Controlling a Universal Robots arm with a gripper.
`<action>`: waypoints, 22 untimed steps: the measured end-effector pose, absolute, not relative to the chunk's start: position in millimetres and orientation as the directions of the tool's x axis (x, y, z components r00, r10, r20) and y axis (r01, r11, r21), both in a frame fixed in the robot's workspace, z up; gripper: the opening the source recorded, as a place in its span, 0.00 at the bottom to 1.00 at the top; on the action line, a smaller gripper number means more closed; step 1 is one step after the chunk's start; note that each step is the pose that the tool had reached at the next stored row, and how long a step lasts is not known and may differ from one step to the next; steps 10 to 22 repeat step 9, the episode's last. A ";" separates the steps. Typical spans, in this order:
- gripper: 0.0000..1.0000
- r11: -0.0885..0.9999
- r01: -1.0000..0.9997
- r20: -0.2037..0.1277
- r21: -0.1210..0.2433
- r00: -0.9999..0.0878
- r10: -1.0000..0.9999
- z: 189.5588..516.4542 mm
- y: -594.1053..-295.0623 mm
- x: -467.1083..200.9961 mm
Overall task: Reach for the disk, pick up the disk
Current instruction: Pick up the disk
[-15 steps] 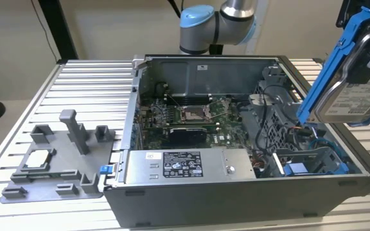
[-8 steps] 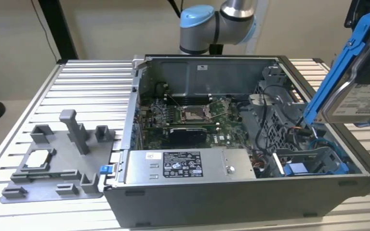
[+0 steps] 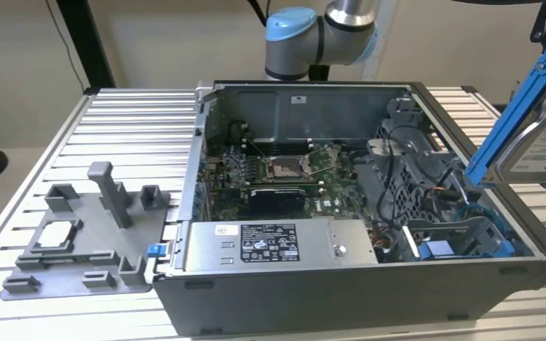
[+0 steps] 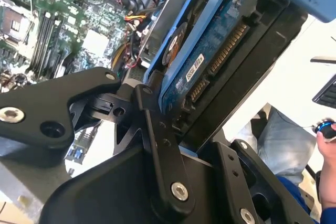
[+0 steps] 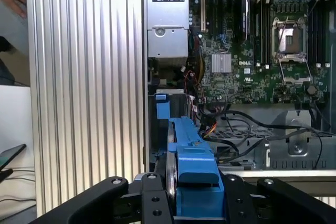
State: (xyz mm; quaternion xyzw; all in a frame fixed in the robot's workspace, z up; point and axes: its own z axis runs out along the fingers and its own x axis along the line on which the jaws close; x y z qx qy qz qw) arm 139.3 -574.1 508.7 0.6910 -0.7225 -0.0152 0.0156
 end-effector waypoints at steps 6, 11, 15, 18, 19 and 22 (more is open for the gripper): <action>0.00 0.044 -0.998 0.002 0.043 -0.044 -0.999 508.7 -574.3 139.3; 0.00 0.044 -0.998 0.002 0.043 -0.044 -0.999 508.7 -574.3 139.3; 0.00 0.044 -0.998 0.002 0.043 -0.044 -0.999 508.7 -574.3 139.3; 0.00 0.044 -0.998 0.002 0.043 -0.044 -0.999 508.7 -574.3 139.3; 0.00 0.044 -0.998 0.002 0.043 -0.044 -0.999 508.7 -574.3 139.3; 0.00 0.044 -0.998 0.002 0.043 -0.044 -0.999 508.7 -574.3 139.3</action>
